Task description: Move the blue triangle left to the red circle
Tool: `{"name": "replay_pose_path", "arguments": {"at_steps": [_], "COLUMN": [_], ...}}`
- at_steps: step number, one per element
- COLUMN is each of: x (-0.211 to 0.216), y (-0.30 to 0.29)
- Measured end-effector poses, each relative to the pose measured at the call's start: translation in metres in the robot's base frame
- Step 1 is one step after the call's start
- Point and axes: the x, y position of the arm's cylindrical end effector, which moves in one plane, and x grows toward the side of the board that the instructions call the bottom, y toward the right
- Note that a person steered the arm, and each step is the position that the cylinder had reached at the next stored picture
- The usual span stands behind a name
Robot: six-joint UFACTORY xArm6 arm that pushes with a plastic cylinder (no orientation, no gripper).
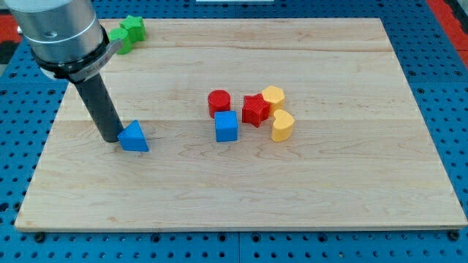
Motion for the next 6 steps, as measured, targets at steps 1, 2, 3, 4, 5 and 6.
{"name": "replay_pose_path", "arguments": {"at_steps": [1,2,3,4,5,6], "x": [0.027,0.029,0.005,-0.030,-0.021,0.017], "y": [0.006,0.043,0.056,0.056,0.070,0.072]}}
